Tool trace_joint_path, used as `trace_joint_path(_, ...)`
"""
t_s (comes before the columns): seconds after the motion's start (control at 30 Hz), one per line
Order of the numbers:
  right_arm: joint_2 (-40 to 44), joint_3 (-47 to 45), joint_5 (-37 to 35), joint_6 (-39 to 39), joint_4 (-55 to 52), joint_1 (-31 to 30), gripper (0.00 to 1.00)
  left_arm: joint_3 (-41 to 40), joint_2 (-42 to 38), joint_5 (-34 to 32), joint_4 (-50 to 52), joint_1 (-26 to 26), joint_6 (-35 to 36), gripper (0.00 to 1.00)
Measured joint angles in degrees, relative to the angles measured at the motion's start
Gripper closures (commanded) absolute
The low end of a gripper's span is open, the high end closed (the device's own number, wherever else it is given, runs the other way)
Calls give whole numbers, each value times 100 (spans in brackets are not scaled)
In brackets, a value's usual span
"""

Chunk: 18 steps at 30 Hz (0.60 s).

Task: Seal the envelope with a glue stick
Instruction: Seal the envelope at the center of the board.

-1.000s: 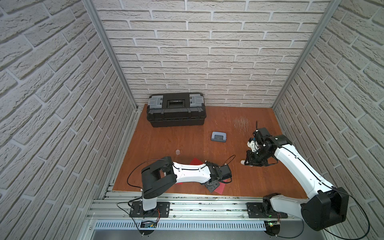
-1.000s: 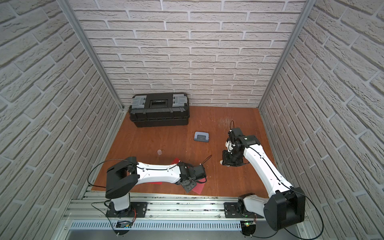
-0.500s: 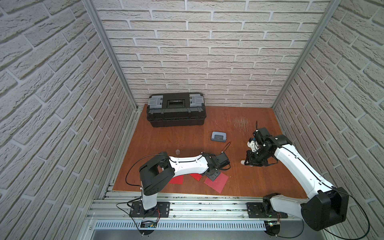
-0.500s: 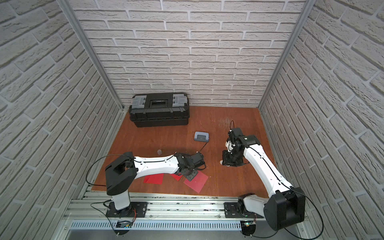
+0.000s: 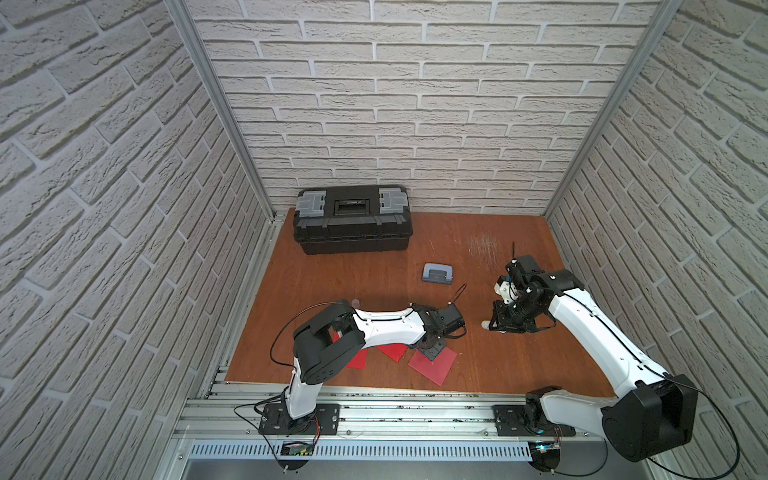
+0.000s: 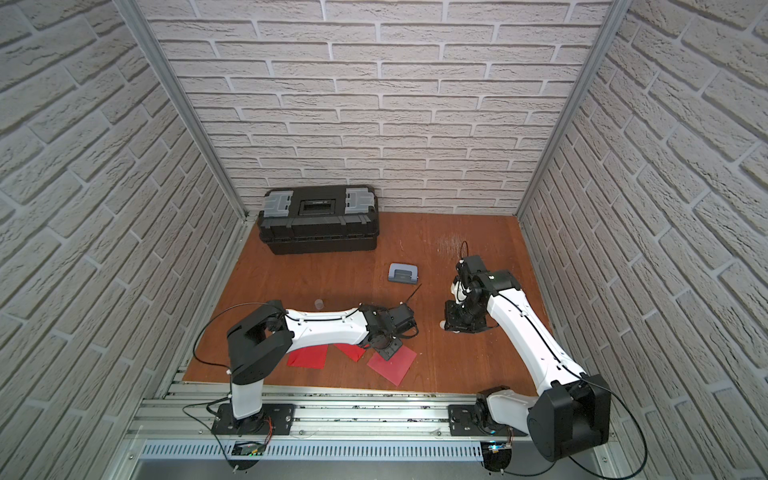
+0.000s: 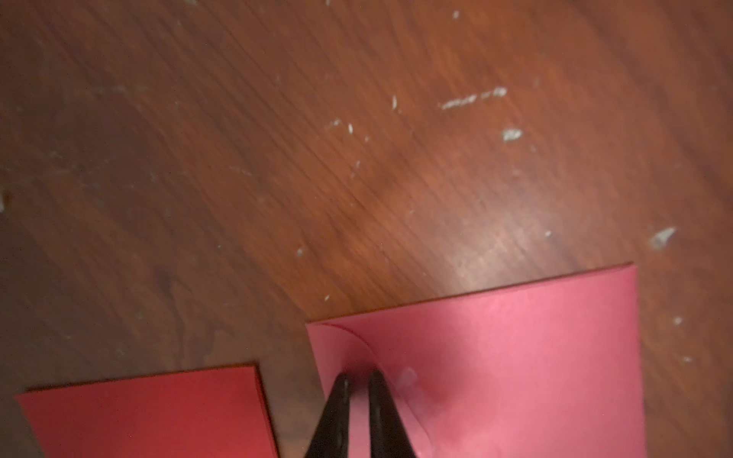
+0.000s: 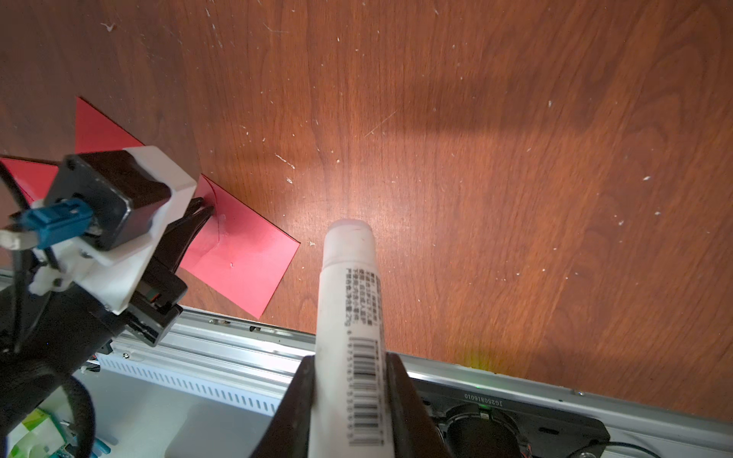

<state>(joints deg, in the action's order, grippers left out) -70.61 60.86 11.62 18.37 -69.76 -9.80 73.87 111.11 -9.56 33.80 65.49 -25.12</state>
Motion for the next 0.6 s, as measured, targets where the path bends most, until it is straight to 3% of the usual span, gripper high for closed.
trace_joint_path(0.6,22,0,0,-9,-13,0,98,133,-39,-83,85,-70,11,86)
